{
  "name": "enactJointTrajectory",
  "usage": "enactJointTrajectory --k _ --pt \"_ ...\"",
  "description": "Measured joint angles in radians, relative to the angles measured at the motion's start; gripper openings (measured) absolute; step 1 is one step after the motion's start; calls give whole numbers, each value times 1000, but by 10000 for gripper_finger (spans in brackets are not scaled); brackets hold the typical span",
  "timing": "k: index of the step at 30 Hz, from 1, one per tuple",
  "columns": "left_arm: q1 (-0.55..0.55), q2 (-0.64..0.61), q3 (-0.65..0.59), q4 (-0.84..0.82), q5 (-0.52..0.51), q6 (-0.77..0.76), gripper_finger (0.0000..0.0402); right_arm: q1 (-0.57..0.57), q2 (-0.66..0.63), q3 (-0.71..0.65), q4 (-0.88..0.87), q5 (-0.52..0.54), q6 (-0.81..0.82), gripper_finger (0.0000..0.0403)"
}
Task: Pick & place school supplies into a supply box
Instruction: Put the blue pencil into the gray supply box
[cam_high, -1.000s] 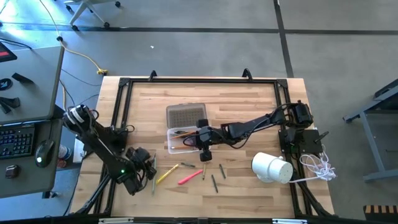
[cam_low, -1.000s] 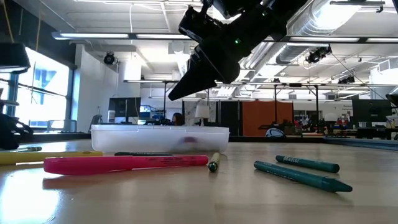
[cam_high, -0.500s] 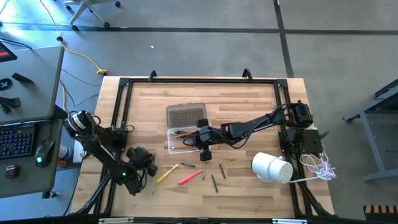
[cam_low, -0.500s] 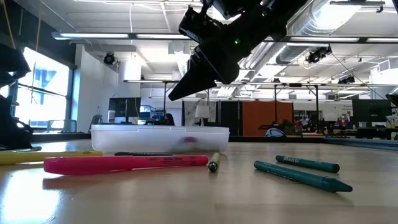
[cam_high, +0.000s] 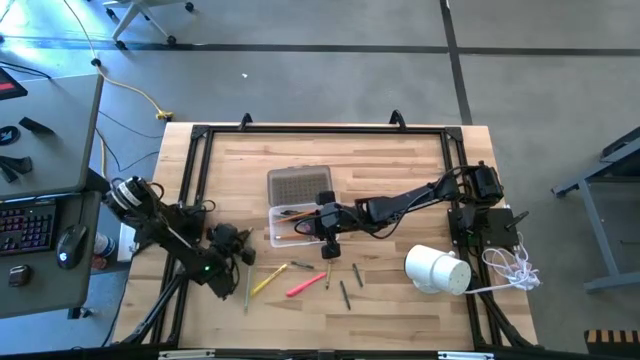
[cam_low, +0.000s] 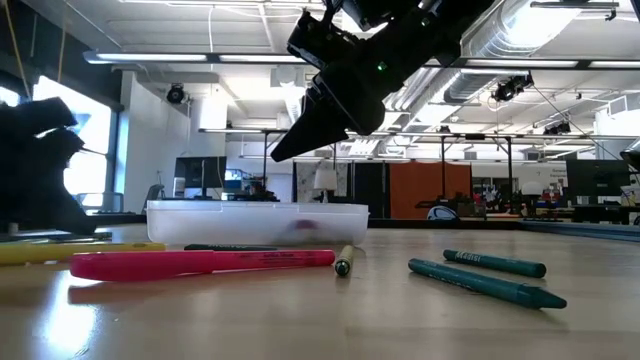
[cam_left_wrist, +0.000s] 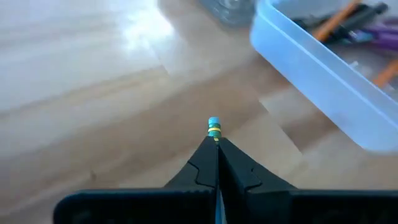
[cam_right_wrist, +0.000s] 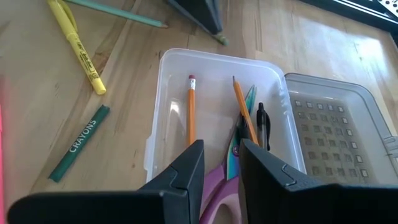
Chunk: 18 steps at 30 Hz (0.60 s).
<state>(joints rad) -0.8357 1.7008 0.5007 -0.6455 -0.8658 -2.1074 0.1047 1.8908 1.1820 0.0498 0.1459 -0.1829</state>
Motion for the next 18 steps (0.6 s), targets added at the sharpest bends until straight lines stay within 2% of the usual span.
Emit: enactJointTrajectory --k 3,6,14,18 --pt "47 0 -11 3 -18 37 16 0 0 0 0 0 0 87" --pt "76 0 -14 4 -33 46 25 0 0 0 0 0 0 87" --pt "175 0 -27 60 -33 207 140 0 0 0 -1 0 -8 87" --pt "214 -2 -73 173 -63 270 169 0 0 0 -4 -4 -8 87"
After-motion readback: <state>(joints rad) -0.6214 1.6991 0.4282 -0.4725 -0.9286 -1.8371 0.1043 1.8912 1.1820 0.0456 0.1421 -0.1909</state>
